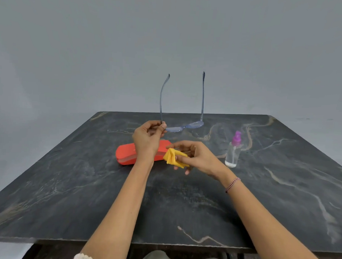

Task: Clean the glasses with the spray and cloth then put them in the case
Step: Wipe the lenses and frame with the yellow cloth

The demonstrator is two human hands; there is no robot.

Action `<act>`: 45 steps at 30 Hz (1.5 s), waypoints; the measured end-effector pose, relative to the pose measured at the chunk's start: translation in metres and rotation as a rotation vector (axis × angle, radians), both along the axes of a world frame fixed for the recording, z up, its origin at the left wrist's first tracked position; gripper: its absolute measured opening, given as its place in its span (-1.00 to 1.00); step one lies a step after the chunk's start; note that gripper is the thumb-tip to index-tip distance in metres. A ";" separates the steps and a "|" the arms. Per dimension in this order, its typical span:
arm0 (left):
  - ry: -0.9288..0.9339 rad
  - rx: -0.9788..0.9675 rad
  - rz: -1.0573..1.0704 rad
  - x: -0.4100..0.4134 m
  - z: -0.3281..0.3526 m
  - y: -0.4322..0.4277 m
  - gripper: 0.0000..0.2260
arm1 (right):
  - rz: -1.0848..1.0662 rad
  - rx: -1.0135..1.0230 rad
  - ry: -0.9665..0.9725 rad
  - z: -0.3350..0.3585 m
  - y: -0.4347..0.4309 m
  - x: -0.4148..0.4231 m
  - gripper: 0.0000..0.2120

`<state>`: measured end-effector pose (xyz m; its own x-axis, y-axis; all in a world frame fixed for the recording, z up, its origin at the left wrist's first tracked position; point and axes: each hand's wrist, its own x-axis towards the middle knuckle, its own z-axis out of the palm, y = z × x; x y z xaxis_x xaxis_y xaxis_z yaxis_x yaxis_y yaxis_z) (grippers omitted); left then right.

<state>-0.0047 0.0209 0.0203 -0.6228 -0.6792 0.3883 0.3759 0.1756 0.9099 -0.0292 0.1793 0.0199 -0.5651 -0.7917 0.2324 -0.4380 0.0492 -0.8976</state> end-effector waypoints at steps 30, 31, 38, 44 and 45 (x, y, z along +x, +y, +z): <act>0.082 -0.308 0.126 0.006 -0.008 0.004 -0.92 | -0.618 0.002 1.254 -0.008 -0.018 -0.014 -0.74; 0.079 -0.277 0.108 0.006 -0.008 0.004 -0.92 | -0.643 -0.021 1.263 -0.007 -0.017 -0.015 -0.76; 0.125 0.106 -0.179 0.007 -0.006 0.014 -0.91 | -0.697 -0.147 1.265 -0.004 -0.013 -0.021 -0.88; 0.049 0.518 -0.584 0.005 -0.005 0.022 -0.67 | -0.717 -0.221 1.242 -0.003 -0.012 -0.021 -0.87; 0.030 0.531 -0.632 0.006 -0.005 0.022 -0.64 | -0.717 -0.227 1.243 -0.003 -0.012 -0.020 -0.87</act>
<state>0.0011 0.0433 0.0151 -0.9434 -0.3023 0.1364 0.2848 -0.5279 0.8001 -0.0493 0.1673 0.0165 -0.1605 -0.3115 0.9366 -0.8665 0.4988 0.0175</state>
